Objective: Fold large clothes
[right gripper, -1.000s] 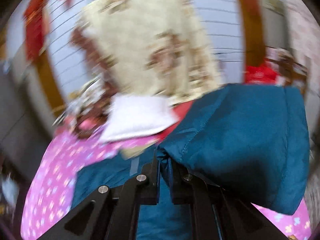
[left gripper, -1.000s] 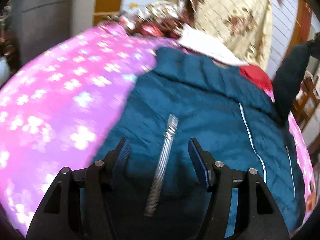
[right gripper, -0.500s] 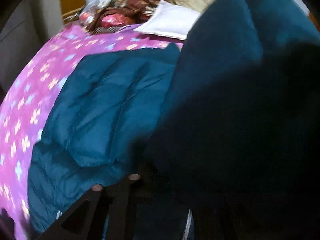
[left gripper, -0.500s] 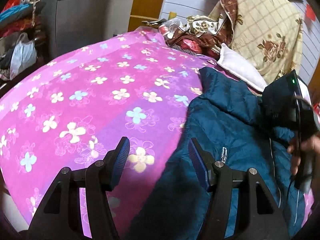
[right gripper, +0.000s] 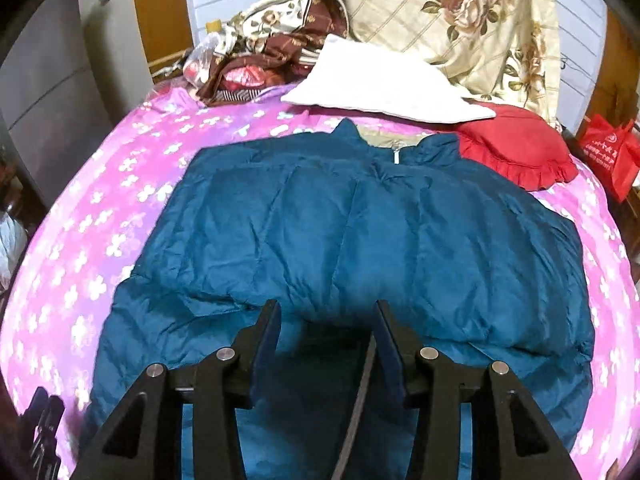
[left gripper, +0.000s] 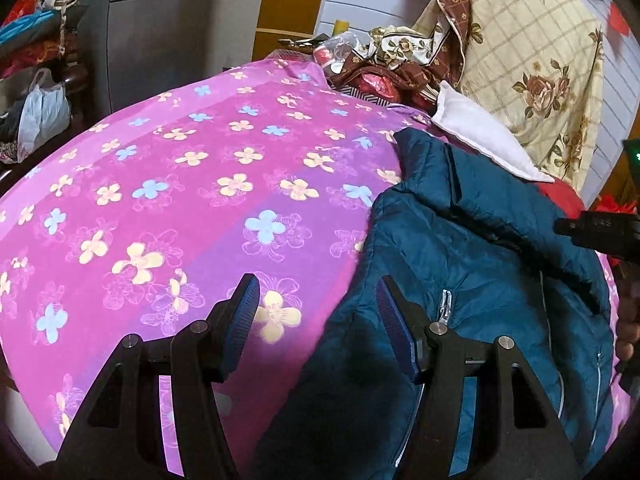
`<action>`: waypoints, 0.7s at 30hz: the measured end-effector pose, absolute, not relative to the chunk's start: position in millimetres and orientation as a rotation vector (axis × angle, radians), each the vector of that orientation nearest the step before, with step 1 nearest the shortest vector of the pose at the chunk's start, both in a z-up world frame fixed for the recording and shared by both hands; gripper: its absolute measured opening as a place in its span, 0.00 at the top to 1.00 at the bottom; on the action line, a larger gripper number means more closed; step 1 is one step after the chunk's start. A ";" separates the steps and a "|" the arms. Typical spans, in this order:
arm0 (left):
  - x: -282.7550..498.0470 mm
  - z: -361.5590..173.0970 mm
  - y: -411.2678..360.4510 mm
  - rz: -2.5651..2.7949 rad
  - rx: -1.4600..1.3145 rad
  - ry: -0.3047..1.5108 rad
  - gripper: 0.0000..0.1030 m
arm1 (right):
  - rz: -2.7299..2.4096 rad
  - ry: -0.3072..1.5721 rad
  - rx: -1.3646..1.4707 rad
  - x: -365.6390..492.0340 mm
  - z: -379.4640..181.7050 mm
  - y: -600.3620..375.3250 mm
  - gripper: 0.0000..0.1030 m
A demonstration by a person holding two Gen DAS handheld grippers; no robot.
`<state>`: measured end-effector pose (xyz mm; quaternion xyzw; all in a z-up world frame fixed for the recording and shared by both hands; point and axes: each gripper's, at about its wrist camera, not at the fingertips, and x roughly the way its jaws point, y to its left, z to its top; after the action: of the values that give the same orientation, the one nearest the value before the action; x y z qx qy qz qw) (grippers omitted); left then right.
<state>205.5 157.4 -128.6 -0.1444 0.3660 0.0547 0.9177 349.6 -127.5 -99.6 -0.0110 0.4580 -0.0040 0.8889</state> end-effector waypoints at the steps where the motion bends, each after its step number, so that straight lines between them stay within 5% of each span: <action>1: 205.4 -129.2 157.8 0.114 -0.298 0.751 0.41 | -0.003 0.957 -0.019 353.3 -100.7 -125.1 0.56; 12: 213.2 -134.0 160.9 0.112 -0.279 0.772 0.41 | -0.073 1.069 -0.033 431.6 -153.2 -86.7 0.56; 21: 205.8 -130.8 154.4 0.116 -0.251 0.768 0.41 | -0.023 0.933 0.056 303.0 -79.9 -149.0 0.56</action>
<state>205.8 154.4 -130.8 -0.1220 0.3733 0.0564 0.9179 303.0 -149.0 -79.9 0.0271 0.4497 -0.0112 0.8927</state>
